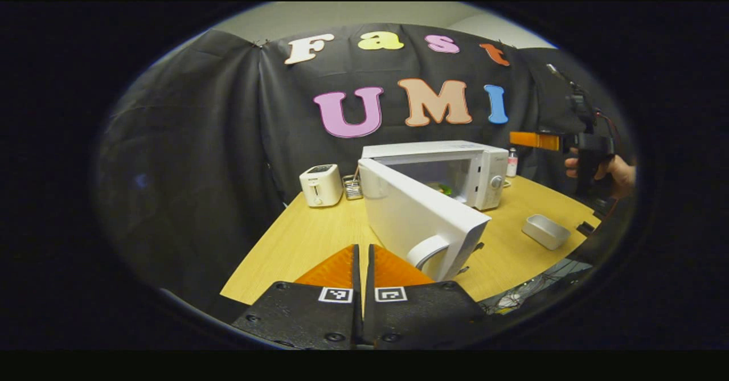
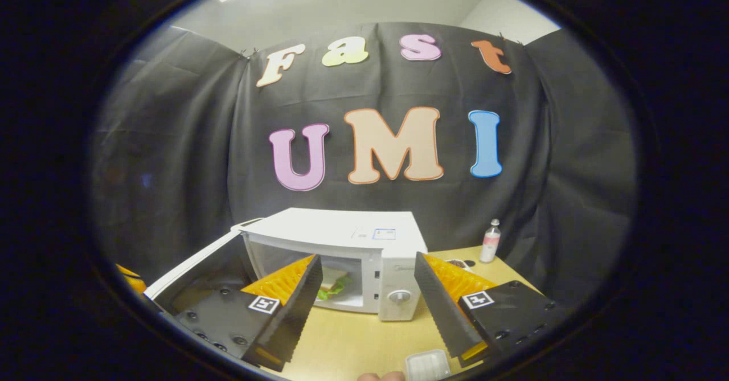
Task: Open the microwave oven with the left hand, put the food in, and close the microwave oven.
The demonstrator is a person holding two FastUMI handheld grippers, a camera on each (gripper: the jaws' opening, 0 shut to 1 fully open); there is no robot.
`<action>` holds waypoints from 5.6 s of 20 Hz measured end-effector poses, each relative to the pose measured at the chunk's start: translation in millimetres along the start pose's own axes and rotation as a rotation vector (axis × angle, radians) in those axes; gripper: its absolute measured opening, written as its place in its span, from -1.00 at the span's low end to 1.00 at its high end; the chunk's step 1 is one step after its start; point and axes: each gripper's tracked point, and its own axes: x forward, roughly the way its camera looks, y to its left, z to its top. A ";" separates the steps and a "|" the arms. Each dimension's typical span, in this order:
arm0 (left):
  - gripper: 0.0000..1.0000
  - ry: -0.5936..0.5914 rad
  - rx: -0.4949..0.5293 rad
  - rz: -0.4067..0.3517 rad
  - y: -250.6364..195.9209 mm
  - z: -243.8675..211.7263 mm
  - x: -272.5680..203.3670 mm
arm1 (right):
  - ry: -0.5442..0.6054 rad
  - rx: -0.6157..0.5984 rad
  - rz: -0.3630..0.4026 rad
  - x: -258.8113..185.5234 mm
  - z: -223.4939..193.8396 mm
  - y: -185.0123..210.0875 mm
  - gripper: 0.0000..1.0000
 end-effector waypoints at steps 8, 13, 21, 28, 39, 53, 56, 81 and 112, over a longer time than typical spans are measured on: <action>-0.98 -0.005 0.025 -0.032 -21.1 1.5 27.5 | -0.040 -0.020 -0.035 -20.6 25.2 -36.5 0.83; -0.99 0.005 0.011 -0.059 -37.5 -4.4 36.6 | -0.061 -0.032 -0.030 -29.5 41.0 -44.2 0.82; -1.00 -0.014 -0.008 -0.119 -75.0 6.3 49.4 | -0.074 -0.012 -0.027 -33.6 64.0 -58.1 0.99; -0.99 -0.031 0.004 -0.173 -104.2 20.2 67.5 | -0.096 -0.016 -0.029 -35.4 81.3 -68.0 0.83; -1.00 -0.032 0.024 -0.255 -149.2 29.5 106.2 | -0.099 -0.020 -0.027 -31.0 86.0 -71.4 0.83; -0.99 -0.039 -0.026 -0.297 -188.7 59.2 154.6 | -0.090 -0.028 -0.031 -26.8 86.6 -82.4 0.83; -1.00 -0.052 -0.012 -0.310 -200.5 67.1 163.2 | -0.103 -0.019 -0.029 -24.8 91.7 -84.5 0.83; -1.00 -0.102 0.032 -0.249 -233.9 125.5 259.4 | -0.088 -0.049 -0.050 -5.8 90.2 -112.3 0.83; -0.99 -0.315 -0.027 -0.115 -147.5 230.0 147.9 | -0.067 -0.016 -0.053 -22.5 71.2 -100.2 0.83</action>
